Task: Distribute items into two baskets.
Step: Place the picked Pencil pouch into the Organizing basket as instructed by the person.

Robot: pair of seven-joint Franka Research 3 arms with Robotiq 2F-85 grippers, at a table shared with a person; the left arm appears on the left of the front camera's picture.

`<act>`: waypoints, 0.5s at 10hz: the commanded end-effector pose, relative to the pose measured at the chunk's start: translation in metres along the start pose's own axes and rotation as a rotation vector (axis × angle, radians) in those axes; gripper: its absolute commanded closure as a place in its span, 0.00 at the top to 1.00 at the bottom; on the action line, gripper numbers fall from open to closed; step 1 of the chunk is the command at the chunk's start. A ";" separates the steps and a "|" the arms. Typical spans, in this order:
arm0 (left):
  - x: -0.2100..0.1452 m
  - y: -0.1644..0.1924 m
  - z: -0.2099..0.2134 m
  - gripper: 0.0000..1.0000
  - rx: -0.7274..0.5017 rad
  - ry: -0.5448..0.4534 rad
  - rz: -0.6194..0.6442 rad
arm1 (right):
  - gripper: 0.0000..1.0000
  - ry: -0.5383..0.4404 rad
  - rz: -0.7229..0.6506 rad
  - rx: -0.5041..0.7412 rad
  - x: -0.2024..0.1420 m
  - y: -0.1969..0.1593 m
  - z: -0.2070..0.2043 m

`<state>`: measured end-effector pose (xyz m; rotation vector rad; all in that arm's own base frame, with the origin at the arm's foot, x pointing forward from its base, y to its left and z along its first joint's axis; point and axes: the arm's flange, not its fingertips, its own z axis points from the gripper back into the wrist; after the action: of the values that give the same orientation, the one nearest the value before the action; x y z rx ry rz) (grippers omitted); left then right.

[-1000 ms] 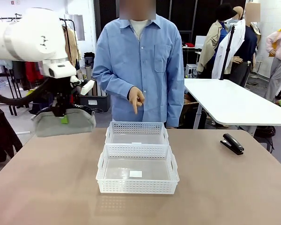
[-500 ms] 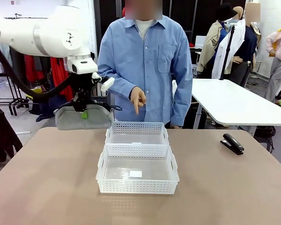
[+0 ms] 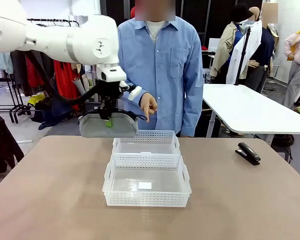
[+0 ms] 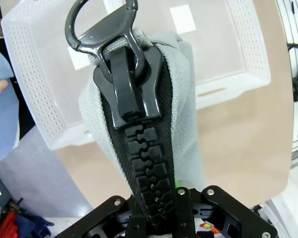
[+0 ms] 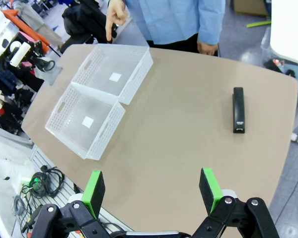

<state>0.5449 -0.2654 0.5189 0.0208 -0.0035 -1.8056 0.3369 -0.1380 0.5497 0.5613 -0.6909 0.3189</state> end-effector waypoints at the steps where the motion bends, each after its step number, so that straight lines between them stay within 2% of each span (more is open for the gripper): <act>1: 0.020 0.012 -0.004 0.00 0.022 0.032 0.026 | 1.00 -0.018 0.008 0.017 0.002 0.000 0.000; 5: 0.043 0.041 -0.029 0.00 0.071 0.037 0.087 | 1.00 -0.018 0.008 0.017 0.002 0.000 0.000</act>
<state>0.5659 -0.3121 0.4886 0.0803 -0.0309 -1.7449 0.3368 -0.1379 0.5497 0.5613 -0.6909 0.3189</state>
